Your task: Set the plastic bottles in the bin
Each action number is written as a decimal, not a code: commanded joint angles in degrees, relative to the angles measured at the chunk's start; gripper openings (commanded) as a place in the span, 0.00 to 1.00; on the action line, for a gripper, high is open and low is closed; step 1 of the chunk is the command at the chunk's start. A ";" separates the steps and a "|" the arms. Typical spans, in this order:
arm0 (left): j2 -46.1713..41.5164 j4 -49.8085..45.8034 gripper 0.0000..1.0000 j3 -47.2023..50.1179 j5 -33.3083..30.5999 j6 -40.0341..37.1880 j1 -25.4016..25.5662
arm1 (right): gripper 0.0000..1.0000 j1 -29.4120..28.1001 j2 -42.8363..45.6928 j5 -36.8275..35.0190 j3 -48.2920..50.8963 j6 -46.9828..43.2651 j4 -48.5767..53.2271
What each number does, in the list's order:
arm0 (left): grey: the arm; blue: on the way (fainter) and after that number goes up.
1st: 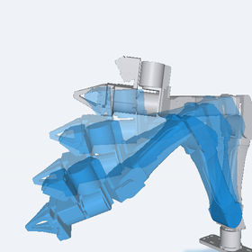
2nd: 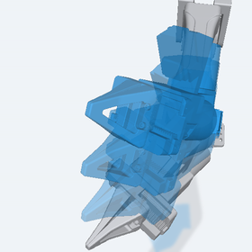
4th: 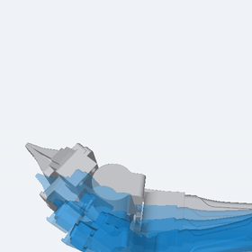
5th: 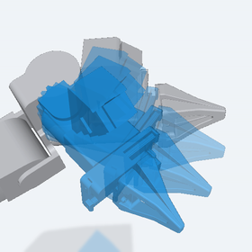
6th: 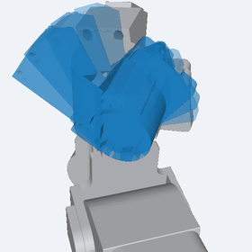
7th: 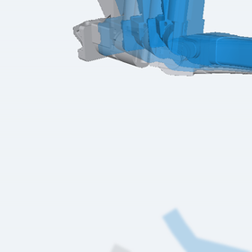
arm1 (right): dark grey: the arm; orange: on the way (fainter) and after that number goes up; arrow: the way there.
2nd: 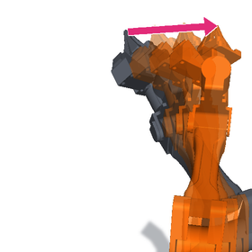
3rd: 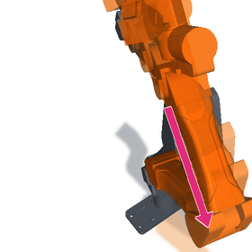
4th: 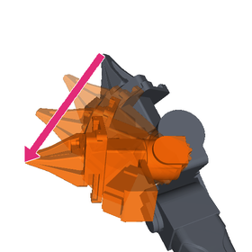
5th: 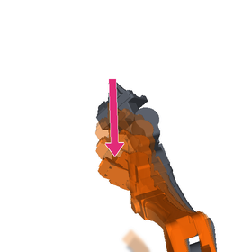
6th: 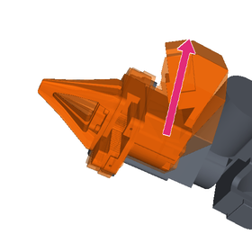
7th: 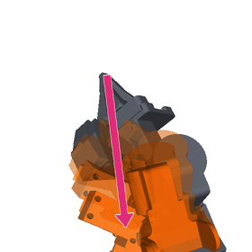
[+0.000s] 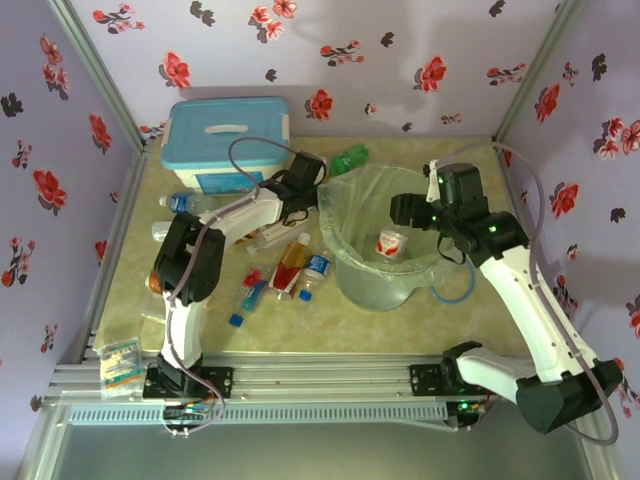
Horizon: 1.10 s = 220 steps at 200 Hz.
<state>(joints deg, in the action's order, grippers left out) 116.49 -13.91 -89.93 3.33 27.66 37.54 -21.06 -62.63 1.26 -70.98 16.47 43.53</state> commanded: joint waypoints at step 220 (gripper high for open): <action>3.34 -0.31 0.59 -7.40 -3.17 0.64 0.57 | 0.81 -0.22 9.09 1.26 -5.74 2.19 1.49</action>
<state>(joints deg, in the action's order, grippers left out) 127.42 -16.53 -98.87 1.76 28.71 38.00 -21.06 -53.76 1.69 -73.34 17.17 43.66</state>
